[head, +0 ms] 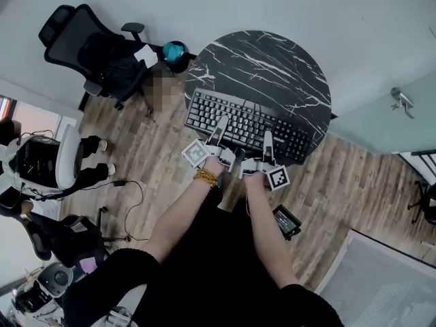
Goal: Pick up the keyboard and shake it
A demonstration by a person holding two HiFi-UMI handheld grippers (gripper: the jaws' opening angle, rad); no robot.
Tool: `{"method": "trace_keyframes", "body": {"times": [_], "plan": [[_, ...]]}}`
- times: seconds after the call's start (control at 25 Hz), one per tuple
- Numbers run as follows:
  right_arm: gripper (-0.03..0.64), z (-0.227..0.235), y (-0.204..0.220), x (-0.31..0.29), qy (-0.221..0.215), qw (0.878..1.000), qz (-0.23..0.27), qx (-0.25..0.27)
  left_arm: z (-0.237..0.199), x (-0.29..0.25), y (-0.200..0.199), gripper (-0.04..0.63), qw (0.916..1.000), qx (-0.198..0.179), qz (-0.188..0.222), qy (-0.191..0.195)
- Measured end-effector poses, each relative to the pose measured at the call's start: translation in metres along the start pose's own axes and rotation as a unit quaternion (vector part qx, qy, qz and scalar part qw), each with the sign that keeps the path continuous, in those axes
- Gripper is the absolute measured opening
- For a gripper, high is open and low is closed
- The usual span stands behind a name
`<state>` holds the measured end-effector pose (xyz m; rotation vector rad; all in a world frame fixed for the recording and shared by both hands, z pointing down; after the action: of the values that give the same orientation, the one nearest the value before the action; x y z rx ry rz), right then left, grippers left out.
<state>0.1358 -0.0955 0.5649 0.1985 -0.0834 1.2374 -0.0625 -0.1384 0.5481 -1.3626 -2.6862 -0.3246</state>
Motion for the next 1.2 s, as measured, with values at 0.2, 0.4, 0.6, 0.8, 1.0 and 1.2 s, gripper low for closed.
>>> {"method": "trace_keyframes", "body": {"times": [0.2,0.4,0.6,0.8,1.0,1.2], "plan": [[0.086,-0.004,0.001,-0.009,-0.020,1.000,0.001,0.000,0.006,-0.005,-0.004,0.097,0.9997,0.012,0.005,0.023],[0.086,-0.002,0.002,-0.003,-0.019,1.000,-0.004,0.015,0.002,0.004,-0.003,0.095,0.9999,0.009,0.001,0.013],[0.086,-0.004,-0.003,-0.008,-0.026,0.999,-0.003,0.029,-0.003,0.001,-0.005,0.094,0.9998,0.007,-0.002,0.020],[0.095,-0.011,-0.005,-0.009,-0.046,0.998,0.008,0.028,0.000,0.000,-0.001,0.091,0.9995,0.012,-0.009,0.028],[0.104,-0.015,-0.006,-0.010,-0.048,0.998,0.005,0.034,0.003,0.000,0.003,0.084,0.9986,0.026,-0.014,0.045],[0.093,-0.012,-0.005,-0.011,-0.044,0.998,-0.003,0.037,-0.002,0.002,0.001,0.084,0.9983,0.033,-0.014,0.045]]}}
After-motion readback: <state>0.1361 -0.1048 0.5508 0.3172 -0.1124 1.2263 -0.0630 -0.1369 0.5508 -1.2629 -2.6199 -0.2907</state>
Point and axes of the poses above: the fingertips, and each gripper's own axes: x backward along the fingers, z to its right, y out of its underside, the point moved 5 cm from there along x, backward along the fingers, and after that the axes turned 12 degrees about -z, right-handed, at the moved point
